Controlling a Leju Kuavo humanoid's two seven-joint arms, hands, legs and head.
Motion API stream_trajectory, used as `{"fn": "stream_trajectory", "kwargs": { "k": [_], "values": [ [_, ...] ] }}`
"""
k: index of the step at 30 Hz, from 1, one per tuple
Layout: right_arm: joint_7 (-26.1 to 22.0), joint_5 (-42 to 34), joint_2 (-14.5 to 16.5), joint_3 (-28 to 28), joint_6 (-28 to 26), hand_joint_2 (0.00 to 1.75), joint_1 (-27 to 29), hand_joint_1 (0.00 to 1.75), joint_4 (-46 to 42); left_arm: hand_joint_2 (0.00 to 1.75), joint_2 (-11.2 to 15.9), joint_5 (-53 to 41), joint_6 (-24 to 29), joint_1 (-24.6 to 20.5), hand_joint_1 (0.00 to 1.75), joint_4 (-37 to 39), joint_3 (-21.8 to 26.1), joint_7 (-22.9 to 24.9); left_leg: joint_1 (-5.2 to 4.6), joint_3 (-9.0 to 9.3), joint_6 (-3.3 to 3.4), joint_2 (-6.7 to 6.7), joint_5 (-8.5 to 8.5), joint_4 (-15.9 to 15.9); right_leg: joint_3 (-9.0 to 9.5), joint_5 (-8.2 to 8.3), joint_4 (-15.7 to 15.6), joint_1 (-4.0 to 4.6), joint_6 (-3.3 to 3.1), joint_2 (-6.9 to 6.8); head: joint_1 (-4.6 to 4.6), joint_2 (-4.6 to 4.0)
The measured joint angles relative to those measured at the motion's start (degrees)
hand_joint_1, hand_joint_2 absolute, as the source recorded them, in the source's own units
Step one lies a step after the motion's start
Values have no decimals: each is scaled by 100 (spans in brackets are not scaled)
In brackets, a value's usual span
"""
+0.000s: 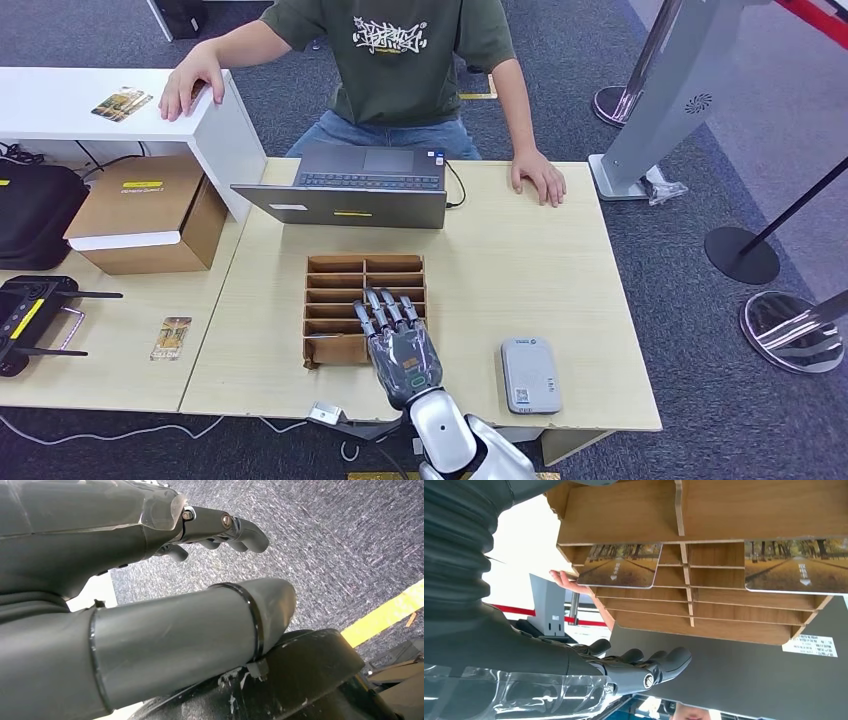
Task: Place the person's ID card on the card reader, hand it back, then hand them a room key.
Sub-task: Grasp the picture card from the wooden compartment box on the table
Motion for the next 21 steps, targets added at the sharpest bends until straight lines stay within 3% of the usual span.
{"fn": "stream_trajectory", "kwargs": {
  "k": [21],
  "values": [
    [-50, -16, -4, -81, 675, 175, -239, 0, -246, 0, -3, 3, -7, 1, 0, 0, 40, -43, 0, 0, 0, 0, 0, 0, 0, 1, 0, 0, 0, 0, 0, 0]
  ]
}}
